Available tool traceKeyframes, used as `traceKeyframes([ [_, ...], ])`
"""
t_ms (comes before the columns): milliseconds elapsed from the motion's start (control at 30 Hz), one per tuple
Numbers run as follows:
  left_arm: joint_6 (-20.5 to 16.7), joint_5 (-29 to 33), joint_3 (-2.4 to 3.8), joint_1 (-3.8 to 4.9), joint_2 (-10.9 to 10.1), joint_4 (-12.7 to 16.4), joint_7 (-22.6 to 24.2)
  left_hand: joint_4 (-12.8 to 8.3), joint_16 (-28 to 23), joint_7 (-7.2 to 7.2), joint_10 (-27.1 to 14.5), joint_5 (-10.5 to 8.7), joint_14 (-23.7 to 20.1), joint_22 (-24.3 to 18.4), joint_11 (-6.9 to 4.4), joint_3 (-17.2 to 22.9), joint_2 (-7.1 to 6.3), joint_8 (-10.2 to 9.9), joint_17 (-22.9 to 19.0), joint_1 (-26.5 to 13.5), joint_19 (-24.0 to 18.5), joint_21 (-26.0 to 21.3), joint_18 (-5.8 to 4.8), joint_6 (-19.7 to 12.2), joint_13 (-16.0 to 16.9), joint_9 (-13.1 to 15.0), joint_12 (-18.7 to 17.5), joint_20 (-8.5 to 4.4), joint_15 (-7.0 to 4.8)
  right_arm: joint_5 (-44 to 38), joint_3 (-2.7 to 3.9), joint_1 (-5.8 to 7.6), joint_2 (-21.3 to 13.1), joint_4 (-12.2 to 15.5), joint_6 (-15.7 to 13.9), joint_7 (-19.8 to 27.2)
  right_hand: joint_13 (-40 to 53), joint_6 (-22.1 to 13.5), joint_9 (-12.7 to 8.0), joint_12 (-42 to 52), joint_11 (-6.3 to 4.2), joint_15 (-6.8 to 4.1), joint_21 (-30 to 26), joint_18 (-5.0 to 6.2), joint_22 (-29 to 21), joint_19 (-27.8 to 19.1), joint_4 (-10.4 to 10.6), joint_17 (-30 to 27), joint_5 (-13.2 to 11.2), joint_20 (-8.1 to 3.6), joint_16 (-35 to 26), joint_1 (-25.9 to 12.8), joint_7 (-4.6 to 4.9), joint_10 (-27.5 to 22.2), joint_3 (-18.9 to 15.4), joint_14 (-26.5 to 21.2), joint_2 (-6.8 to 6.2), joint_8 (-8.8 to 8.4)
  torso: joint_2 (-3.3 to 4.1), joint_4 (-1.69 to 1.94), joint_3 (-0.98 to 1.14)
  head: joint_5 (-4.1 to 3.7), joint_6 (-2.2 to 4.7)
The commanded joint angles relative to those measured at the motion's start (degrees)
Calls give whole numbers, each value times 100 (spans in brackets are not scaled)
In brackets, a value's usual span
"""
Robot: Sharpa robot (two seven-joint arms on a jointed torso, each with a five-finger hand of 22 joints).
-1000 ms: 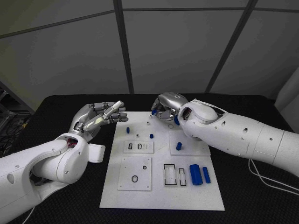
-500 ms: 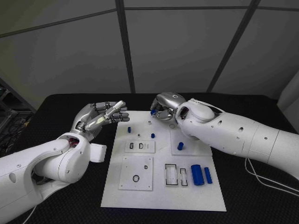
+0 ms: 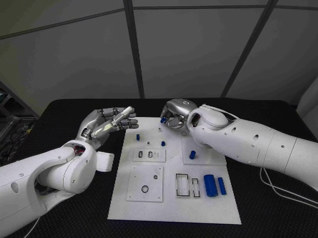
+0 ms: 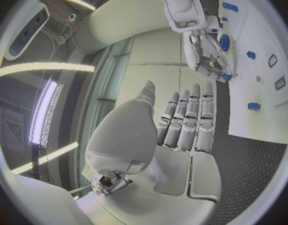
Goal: Assemble the parts on the task board
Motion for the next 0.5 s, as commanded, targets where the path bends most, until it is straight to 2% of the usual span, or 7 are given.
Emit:
traceKeyframes([
  [33, 52, -40, 4, 10, 4, 12, 13, -21, -37, 45, -32, -14, -19, -5, 17, -4, 24, -19, 8, 31, 30, 0, -65, -5, -8, -7, -29, 14, 5, -19, -1, 9, 20, -26, 170, -30, -8, 24, 8, -30, 23, -30, 25, -51, -12, 2, 9, 3, -41, 5, 27, -2, -13, 9, 35, 184, -59, 12, 7, 1, 2, -1, 0],
  [233, 54, -40, 4, 10, 11, 5, 12, -21, -37, 45, -32, -14, -19, -5, 17, -4, 24, -19, 8, 31, 30, 0, -65, -5, -8, -7, -29, 14, 5, -19, -1, 10, 55, -80, 171, -62, -28, -70, -12, -46, 55, -2, 23, -50, -22, -18, 60, -13, -73, 23, 30, -63, 23, -101, 61, 176, -134, -34, 10, -4, 6, 5, -3],
  [367, 43, -40, 4, 10, 13, -1, 12, -24, -44, 45, -33, -14, -20, -7, 18, -7, 24, -22, 10, 31, 28, -2, -65, -6, -8, -7, -34, 15, 6, -19, -1, 11, 77, -116, 176, -62, -62, -227, -37, -49, 122, 54, 2, -44, -67, -58, 119, -76, -97, 69, 8, -123, 72, -358, 82, 155, -222, -47, 14, -5, 8, 9, 2],
  [500, 42, -40, 4, 12, 8, -5, 8, -24, -44, 45, -33, -14, -20, -7, 18, -7, 24, -22, 10, 31, 28, -2, -65, -6, -8, -7, -34, 15, 6, -19, -2, 16, 91, -135, 188, -57, -68, -560, -54, -39, 211, 125, -79, -13, -216, -154, 161, -270, -139, 141, -84, -145, 112, -837, 29, 100, -338, -46, 19, -2, 7, 11, 0],
])
